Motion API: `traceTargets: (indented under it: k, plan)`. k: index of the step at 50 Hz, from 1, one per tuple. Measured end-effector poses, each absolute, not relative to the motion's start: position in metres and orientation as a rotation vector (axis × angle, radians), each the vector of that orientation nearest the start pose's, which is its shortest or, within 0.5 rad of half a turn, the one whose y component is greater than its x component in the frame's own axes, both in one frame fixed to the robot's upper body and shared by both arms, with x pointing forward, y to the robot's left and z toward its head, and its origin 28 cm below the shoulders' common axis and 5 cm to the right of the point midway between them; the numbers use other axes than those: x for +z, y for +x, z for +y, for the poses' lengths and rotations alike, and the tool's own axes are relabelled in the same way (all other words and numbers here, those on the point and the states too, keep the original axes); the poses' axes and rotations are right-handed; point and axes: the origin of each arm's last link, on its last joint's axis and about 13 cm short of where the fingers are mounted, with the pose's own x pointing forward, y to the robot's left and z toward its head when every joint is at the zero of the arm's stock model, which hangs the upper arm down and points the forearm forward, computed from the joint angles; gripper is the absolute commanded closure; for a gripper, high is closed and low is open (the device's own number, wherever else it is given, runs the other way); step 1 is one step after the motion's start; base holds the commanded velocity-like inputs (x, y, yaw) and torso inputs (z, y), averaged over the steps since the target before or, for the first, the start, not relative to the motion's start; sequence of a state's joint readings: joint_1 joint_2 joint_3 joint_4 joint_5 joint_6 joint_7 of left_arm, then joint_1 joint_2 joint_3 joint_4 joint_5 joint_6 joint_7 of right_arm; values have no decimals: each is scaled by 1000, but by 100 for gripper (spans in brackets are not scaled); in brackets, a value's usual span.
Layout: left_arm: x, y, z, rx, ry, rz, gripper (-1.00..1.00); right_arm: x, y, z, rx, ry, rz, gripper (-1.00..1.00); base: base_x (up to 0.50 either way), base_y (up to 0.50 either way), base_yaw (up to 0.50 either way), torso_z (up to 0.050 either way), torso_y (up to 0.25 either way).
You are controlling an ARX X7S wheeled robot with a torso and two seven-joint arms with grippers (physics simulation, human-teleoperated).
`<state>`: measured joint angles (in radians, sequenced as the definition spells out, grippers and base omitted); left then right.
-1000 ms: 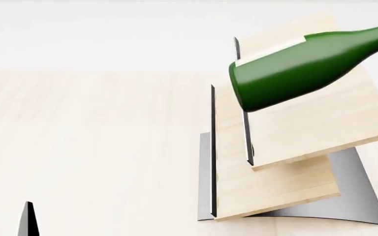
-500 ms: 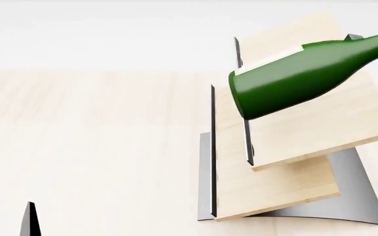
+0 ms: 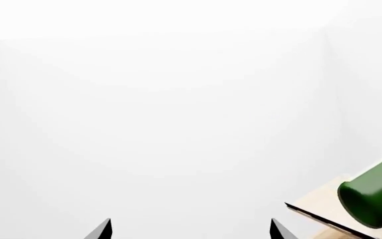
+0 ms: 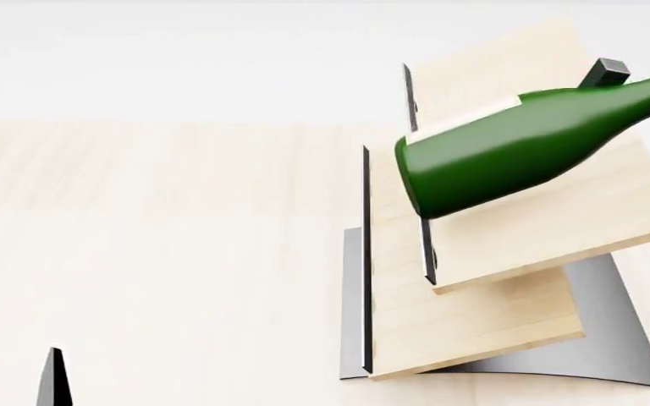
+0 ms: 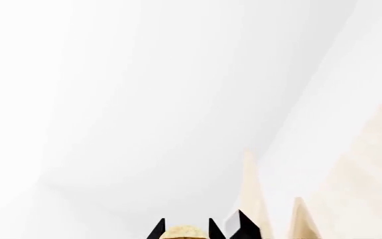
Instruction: Put the wine bottle on the wine rack.
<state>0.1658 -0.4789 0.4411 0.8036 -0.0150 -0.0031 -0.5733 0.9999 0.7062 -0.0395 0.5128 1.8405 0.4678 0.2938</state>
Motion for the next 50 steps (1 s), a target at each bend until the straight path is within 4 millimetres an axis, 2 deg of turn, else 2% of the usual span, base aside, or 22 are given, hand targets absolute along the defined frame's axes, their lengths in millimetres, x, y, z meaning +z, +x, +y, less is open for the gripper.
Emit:
traceTargets:
  k: [27,50]
  plan:
    - [128,134,187,-55,54,-528,-100,255,328,-269,86,1178,-105,100,0,0,0,0,0]
    - [128,134,187,-55,54,-527,-100,254,326,-268,86,1169,-116,100,0,0,0,0,0]
